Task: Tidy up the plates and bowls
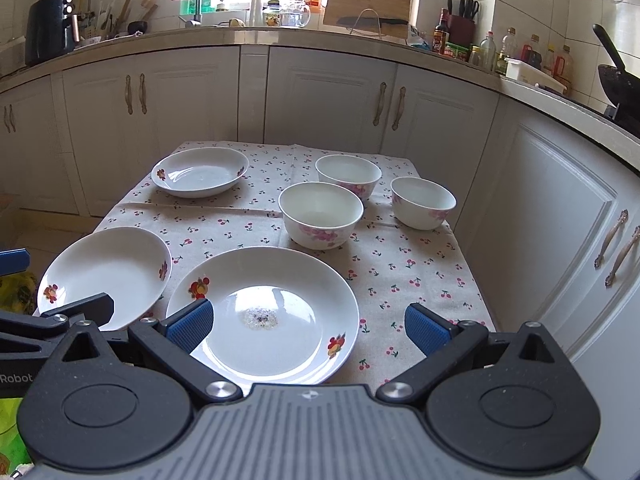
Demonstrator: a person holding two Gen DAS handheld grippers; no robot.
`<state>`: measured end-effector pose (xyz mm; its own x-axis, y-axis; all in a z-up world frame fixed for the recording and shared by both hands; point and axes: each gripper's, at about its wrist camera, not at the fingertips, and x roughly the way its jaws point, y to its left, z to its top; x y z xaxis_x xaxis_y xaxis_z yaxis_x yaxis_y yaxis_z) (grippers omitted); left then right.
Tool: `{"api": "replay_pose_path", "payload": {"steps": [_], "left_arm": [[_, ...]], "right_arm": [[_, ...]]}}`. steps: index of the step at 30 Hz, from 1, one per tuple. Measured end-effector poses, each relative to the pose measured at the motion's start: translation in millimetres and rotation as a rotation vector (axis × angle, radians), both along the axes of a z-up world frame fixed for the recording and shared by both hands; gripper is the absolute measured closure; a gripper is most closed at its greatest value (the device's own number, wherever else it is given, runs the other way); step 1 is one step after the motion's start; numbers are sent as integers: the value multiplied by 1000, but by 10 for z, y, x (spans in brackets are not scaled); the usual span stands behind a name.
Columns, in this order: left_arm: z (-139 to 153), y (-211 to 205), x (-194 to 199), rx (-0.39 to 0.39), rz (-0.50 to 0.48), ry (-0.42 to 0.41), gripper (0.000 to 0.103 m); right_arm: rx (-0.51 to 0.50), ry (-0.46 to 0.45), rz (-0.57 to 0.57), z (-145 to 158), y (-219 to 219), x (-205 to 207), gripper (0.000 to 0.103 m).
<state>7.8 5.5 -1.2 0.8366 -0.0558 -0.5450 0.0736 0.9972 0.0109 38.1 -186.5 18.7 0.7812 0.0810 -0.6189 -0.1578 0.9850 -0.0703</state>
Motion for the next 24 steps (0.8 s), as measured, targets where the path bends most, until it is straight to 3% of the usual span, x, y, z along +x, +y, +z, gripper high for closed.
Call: {"api": "replay_pose_path", "payload": {"steps": [16, 22, 24], "left_arm": [[-113, 211, 274, 40, -30, 80, 1], [-96, 417, 224, -23, -127, 39, 1], [-102, 446, 188, 22, -130, 10, 1]], "right_arm": [[46, -28, 83, -9, 38, 476, 0], [87, 4, 133, -41, 119, 665, 0], [94, 0, 148, -45, 156, 704, 0]]}}
